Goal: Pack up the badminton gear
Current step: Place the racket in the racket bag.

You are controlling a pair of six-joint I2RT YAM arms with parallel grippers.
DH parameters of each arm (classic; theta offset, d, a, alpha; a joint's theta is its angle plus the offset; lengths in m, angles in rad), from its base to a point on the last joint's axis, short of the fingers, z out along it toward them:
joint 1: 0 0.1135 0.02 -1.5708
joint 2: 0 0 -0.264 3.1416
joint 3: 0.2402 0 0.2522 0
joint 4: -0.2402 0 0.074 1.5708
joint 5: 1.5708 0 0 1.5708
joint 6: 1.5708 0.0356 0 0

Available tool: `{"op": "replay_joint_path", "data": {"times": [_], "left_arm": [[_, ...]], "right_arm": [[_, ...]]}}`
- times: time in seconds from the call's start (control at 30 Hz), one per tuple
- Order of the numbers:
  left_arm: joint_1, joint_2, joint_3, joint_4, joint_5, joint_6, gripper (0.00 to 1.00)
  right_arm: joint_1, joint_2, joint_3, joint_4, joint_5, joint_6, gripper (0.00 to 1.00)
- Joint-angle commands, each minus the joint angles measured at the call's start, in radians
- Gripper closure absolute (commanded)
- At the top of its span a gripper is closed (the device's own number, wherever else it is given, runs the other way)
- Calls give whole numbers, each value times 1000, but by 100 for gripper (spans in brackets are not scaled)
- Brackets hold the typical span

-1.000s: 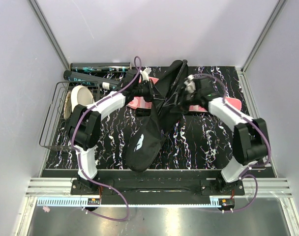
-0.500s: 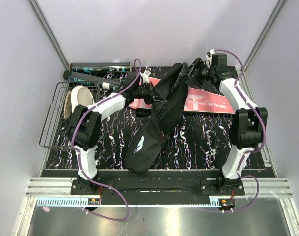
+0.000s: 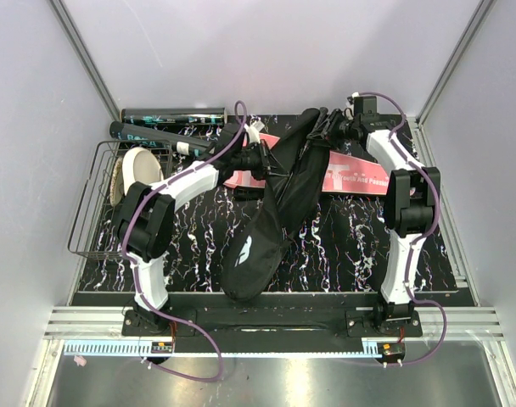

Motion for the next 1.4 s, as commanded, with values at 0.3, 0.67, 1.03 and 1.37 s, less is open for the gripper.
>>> {"op": "replay_joint_path", "data": {"times": [0.3, 0.67, 1.03, 1.37], "left_arm": [[-20, 73, 251, -105, 35, 88, 100], [-24, 60, 208, -101, 46, 112, 100], [-47, 50, 241, -134, 119, 169, 100], [-7, -16, -13, -16, 154, 126, 100]], "right_arm": [[143, -177, -351, 227, 39, 205, 100], [177, -258, -405, 189, 1, 164, 100], [231, -251, -464, 194, 15, 148, 98], [145, -426, -321, -247, 217, -167, 20]]}}
